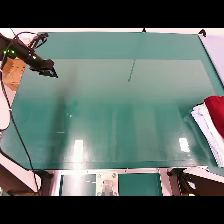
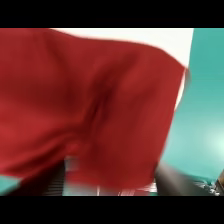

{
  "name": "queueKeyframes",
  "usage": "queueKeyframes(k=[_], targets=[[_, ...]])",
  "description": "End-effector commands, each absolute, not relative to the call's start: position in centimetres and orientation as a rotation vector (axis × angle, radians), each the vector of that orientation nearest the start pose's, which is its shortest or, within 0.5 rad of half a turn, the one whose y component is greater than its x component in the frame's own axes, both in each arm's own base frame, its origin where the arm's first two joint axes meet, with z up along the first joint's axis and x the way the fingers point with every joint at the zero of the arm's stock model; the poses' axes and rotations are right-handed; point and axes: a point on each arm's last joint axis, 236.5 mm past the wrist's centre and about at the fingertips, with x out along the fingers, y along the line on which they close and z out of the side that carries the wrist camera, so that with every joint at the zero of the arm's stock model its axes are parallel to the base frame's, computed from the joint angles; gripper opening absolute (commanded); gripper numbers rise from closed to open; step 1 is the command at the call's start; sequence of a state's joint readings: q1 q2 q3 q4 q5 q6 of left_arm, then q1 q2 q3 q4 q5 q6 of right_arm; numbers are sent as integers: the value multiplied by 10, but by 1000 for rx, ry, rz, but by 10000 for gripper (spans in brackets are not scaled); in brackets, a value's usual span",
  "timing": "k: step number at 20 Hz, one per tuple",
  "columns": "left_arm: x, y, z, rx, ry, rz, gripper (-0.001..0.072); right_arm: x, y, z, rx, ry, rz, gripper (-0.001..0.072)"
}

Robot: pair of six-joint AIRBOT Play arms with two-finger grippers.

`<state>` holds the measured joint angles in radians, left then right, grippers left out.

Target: Fold the shirts.

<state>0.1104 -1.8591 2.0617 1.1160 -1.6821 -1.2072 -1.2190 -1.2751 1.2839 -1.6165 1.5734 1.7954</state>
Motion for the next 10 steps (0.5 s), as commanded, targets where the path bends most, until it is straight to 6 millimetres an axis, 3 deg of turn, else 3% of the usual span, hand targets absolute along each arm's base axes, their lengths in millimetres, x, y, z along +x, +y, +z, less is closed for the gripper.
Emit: queueKeyframes(k=[1,2,4,6,8,10], targets=[[483,-51,58,-81,1320,-552,26,85,-288,1,1120,1351,-1192,598],[484,-51,58,-84,1319,-551,26,90,-291,7,1130,1327,-1196,598],[483,-51,58,-98,1325,-539,26,129,-301,34,1139,1197,-1112,554],[480,-52,59,-114,1338,-533,25,196,-304,74,1066,1050,-917,73],[476,-55,69,-113,1331,-533,25,266,-289,113,950,940,-725,43],[468,-64,78,-124,1335,-528,24,320,-246,129,825,937,-542,19]])
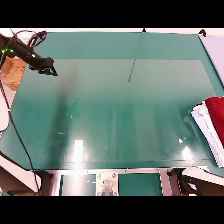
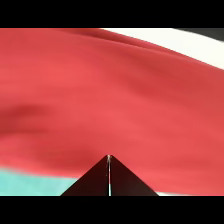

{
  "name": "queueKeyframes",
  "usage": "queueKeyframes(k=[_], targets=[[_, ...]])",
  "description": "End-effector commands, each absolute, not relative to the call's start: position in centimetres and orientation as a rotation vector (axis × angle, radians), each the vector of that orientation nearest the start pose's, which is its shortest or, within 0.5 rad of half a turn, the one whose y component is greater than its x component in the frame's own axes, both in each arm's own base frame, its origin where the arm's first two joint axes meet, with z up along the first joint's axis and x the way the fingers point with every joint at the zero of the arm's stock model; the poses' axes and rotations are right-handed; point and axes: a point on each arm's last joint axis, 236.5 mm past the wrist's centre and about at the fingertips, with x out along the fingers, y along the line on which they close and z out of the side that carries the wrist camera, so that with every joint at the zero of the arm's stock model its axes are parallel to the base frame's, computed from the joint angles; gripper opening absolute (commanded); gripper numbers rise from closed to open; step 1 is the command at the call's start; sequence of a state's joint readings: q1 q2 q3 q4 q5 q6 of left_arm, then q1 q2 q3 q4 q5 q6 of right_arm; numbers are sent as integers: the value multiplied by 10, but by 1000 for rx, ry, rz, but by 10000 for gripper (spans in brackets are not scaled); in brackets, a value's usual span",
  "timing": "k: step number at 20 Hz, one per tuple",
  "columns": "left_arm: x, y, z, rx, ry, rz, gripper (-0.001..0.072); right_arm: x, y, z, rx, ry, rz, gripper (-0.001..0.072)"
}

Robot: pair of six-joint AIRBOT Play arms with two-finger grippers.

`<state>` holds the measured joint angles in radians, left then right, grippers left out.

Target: Fold the shirts.

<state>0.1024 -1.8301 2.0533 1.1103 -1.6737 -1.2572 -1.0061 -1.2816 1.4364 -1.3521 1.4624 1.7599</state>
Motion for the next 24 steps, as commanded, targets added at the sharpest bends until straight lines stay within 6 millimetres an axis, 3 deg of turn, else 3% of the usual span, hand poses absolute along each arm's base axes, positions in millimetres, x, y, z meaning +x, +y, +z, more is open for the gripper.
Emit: queueKeyframes(k=[1,3,5,8,10,11,15,24], targets=[[458,-73,77,-134,1353,-532,24,340,-215,128,756,973,-453,19],[432,-98,66,-124,1394,-566,24,360,-149,111,644,1073,-292,18],[395,-122,51,-105,1446,-595,24,354,-88,79,551,1178,-185,18],[333,-148,35,-89,1476,-621,25,308,-11,19,477,1318,-60,18],[295,-155,30,-108,1483,-602,24,272,28,-15,452,1371,3,18],[282,-156,29,-118,1468,-589,25,264,42,-23,463,1364,21,18],[262,-153,38,-126,1381,-564,26,263,69,-24,463,1316,95,18],[264,-154,41,-130,1366,-565,26,258,71,-26,457,1336,101,19]])
